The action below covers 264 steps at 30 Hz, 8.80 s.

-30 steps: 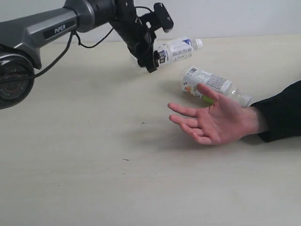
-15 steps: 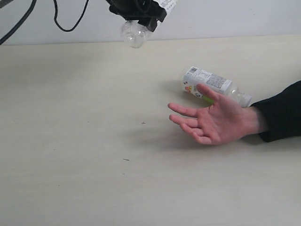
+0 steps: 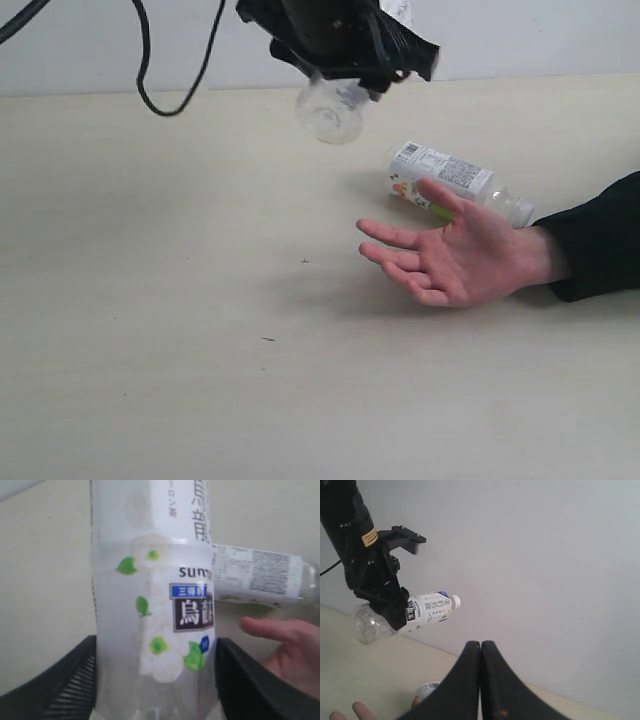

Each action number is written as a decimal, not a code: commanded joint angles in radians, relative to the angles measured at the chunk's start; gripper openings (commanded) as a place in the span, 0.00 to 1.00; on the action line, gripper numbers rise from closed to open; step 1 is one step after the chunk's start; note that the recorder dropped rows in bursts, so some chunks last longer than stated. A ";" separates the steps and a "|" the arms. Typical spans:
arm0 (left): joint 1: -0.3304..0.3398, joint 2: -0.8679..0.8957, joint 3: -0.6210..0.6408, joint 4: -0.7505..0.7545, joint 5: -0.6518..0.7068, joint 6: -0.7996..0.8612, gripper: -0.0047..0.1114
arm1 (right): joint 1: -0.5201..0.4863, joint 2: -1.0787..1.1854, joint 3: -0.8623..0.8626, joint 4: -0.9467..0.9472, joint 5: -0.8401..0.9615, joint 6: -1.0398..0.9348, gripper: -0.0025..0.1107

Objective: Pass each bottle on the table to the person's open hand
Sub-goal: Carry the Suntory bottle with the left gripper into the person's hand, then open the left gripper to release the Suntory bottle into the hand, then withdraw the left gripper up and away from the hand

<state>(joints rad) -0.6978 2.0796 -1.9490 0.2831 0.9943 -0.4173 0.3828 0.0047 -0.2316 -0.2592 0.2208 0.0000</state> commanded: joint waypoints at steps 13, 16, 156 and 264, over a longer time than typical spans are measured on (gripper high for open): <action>-0.180 -0.125 0.309 -0.017 -0.335 -0.353 0.04 | 0.001 -0.005 0.004 -0.003 -0.002 0.000 0.02; -0.180 -0.116 0.309 -0.010 -0.338 -0.349 0.04 | 0.001 -0.005 0.004 -0.003 -0.002 0.000 0.02; -0.348 -0.088 0.307 0.409 -0.034 -1.569 0.57 | 0.001 -0.005 0.004 -0.002 -0.002 0.000 0.02; 0.443 -0.516 1.291 0.570 -2.215 0.131 0.04 | 0.001 -0.005 0.004 -0.003 -0.002 0.000 0.02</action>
<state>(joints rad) -0.2594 1.5724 -0.6507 0.8659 -1.1885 -0.3312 0.3828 0.0047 -0.2316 -0.2614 0.2230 0.0000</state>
